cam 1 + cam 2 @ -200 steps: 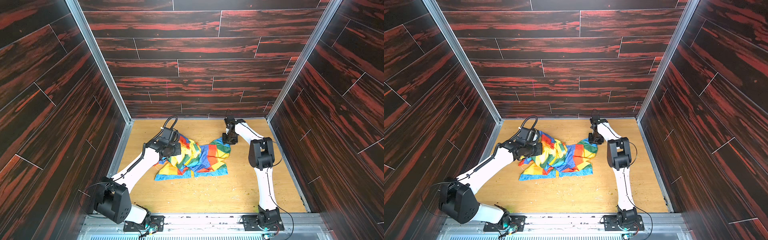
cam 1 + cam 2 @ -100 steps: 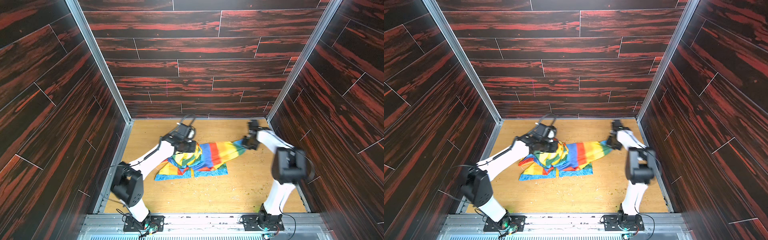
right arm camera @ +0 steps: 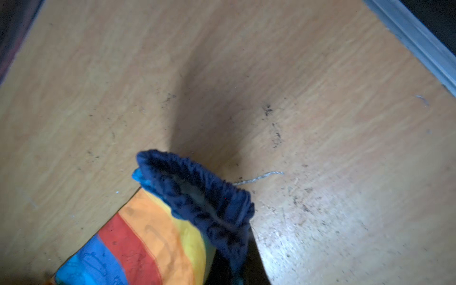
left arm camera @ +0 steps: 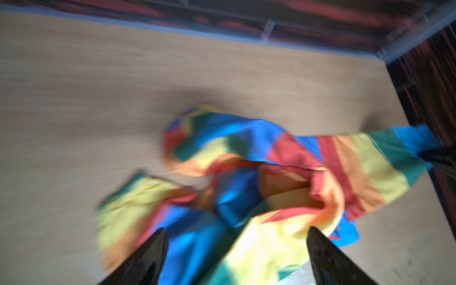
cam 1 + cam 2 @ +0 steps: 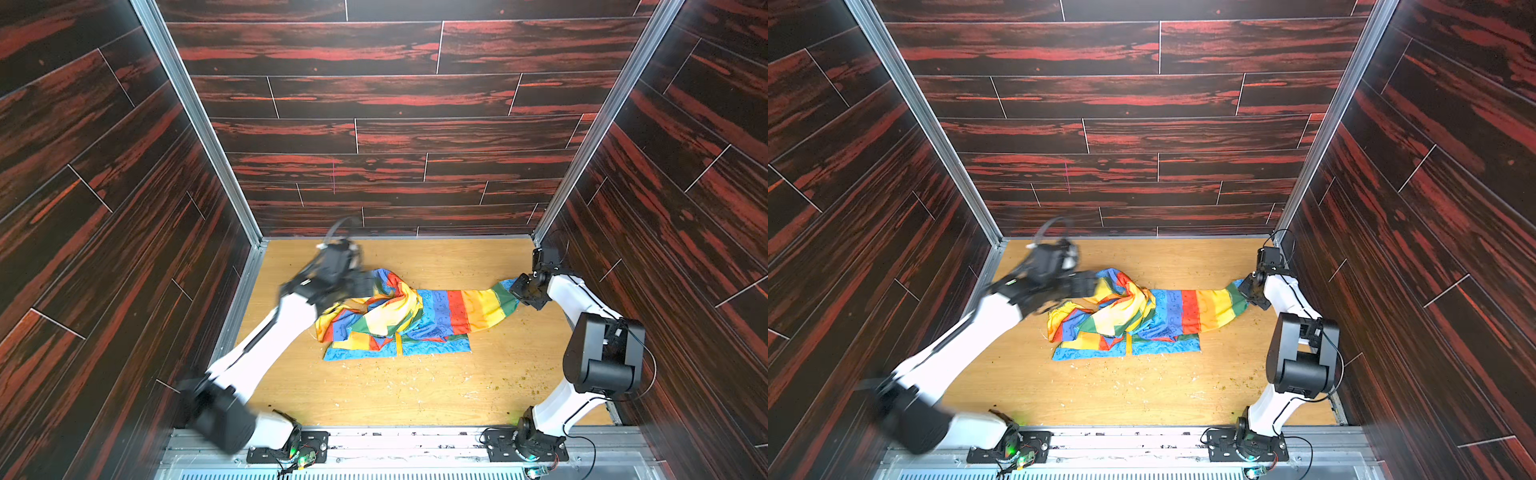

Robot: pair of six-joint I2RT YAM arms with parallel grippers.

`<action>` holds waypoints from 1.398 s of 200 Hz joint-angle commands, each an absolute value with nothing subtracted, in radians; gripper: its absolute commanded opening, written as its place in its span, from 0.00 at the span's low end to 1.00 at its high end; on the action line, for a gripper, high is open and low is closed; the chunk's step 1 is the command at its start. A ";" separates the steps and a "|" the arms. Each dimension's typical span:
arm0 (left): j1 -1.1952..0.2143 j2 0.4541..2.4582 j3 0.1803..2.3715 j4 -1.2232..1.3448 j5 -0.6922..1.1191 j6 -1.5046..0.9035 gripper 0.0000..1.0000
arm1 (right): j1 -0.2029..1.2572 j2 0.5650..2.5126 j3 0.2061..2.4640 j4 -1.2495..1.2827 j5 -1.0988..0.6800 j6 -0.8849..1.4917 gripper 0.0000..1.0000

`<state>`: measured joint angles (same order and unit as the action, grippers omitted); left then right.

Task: Unzip the jacket
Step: Flatten out the jacket at the center of the board.

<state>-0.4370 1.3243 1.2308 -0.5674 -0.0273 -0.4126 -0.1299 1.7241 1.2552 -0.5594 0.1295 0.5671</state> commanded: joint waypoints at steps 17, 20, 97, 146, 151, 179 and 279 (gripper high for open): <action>-0.516 1.285 1.071 -0.746 -0.044 -0.312 0.92 | -0.118 1.684 1.250 -0.551 0.091 0.530 0.00; -0.526 1.283 1.062 -0.742 -0.048 -0.308 0.92 | -0.116 1.683 1.250 -0.551 0.090 0.529 0.00; -0.571 1.484 1.173 -0.759 -0.132 -0.183 0.92 | -0.105 1.692 1.215 -0.543 0.097 0.504 0.00; -0.569 1.613 1.225 -0.762 0.017 -0.121 0.81 | -0.104 1.697 1.220 -0.551 0.097 0.495 0.00; -0.568 1.617 1.223 -0.763 0.025 -0.119 0.78 | -0.105 1.698 1.222 -0.552 0.098 0.495 0.00; -0.559 1.634 1.212 -0.759 0.010 -0.115 0.60 | -0.105 1.699 1.223 -0.551 0.103 0.492 0.00; -0.470 1.491 1.198 -0.741 -0.325 -0.242 0.00 | -0.136 1.536 1.154 -0.571 0.247 0.581 0.00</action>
